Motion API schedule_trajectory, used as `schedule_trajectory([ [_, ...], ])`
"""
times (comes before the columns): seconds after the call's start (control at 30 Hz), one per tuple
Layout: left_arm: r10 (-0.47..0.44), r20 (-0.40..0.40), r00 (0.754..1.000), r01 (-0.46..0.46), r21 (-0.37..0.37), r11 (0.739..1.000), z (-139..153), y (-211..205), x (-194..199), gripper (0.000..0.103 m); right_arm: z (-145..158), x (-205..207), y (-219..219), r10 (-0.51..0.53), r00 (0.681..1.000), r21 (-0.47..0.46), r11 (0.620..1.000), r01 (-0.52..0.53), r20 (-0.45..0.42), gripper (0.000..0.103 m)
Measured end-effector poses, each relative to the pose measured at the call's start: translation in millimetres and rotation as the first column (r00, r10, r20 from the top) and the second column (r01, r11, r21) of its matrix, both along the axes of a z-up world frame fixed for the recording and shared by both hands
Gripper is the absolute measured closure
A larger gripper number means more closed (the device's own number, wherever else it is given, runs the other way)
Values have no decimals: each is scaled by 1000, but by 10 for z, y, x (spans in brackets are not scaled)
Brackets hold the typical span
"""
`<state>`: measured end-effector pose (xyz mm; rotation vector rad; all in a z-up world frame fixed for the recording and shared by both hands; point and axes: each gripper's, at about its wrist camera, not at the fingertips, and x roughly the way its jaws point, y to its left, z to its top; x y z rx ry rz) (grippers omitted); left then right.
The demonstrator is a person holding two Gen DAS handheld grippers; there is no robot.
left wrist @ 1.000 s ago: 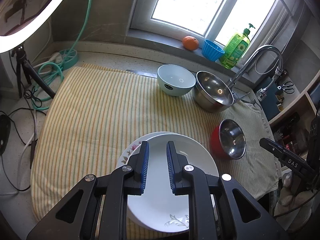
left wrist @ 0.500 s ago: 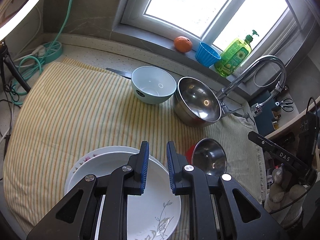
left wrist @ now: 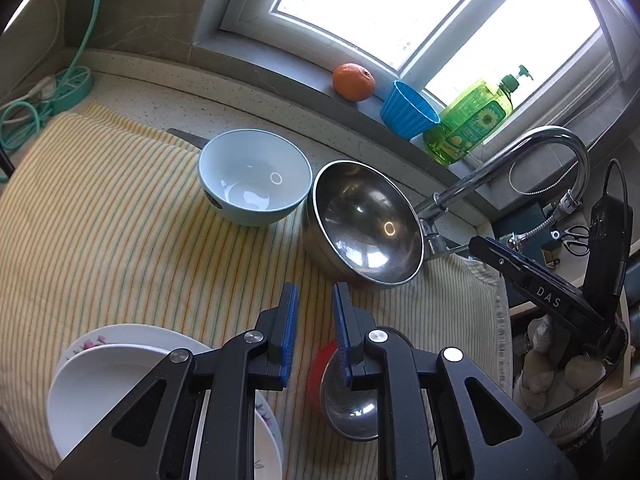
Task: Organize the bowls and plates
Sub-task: 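Close both grippers on the rim of the stainless steel bowl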
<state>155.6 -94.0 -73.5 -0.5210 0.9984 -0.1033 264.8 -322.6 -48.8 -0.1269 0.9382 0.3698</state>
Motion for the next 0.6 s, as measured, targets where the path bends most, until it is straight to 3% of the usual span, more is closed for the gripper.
schedule_trajectory([
  [0.27, 45, -39, 998, -46, -15, 999, -129, -124, 237, 87, -231, 379, 59, 51, 998, -47, 998, -53, -34, 77],
  [0.6, 69, -60, 996, -70, -9, 998, -214, -191, 458, 87, -398, 665, 66, 84, 992, -41, 995, -88, -89, 81],
])
